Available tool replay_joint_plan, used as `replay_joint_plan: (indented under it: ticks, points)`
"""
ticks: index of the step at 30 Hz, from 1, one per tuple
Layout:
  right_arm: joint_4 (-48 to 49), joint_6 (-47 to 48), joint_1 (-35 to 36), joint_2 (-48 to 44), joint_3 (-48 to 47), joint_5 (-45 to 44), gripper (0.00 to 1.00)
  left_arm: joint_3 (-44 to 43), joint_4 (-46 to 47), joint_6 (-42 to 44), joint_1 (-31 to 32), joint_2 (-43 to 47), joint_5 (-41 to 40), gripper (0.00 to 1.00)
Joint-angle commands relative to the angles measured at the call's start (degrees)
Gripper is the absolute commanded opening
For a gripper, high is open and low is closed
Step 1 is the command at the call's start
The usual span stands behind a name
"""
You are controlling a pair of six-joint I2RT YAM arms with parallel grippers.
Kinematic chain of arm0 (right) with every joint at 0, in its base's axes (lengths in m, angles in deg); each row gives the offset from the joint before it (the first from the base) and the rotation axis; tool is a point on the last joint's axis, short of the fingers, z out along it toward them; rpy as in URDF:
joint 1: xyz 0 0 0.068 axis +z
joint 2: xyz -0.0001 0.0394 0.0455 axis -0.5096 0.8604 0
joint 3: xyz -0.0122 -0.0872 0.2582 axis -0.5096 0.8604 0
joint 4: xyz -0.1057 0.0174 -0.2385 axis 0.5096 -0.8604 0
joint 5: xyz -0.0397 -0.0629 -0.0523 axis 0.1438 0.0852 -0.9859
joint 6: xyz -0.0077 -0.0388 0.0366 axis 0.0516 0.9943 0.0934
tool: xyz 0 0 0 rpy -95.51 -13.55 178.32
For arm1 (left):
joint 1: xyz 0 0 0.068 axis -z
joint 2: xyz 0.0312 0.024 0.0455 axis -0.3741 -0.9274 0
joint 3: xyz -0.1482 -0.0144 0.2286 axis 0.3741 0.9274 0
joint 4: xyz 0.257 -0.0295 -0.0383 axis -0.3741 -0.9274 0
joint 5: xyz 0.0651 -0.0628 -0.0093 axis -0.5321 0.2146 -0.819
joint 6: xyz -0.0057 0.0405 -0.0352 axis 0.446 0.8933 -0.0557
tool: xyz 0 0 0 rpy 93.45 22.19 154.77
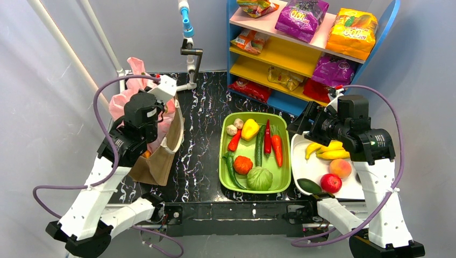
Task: Place the food into the grocery bag and tie it
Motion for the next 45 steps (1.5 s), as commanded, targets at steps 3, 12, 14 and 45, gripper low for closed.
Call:
replay_joint_plan:
  ticks: [3,12,14,45]
  points:
    - [1.9,0.2,-0.3,0.0,0.3,1.2,0.87,6.9,-4.9,-10.8,-0.4,3.9,1.0,0.0]
    - [1.9,-1.3,-0.3,-1.2,1.8,1.0,0.87,17.0,-7.9,-24.3,-1.5,5.6,5.0,0.0]
    - [1.7,-1.6,-0.3,-1.4,2.0,0.9,0.87,18.9,-8.1,-26.8,-2.0,5.8,6.2,0.0]
    - [1.2,-3.8,-0.3,1.3,0.9,2.0,0.86,29.6,-1.5,-38.7,-18.2,-0.2,22.4,0.05]
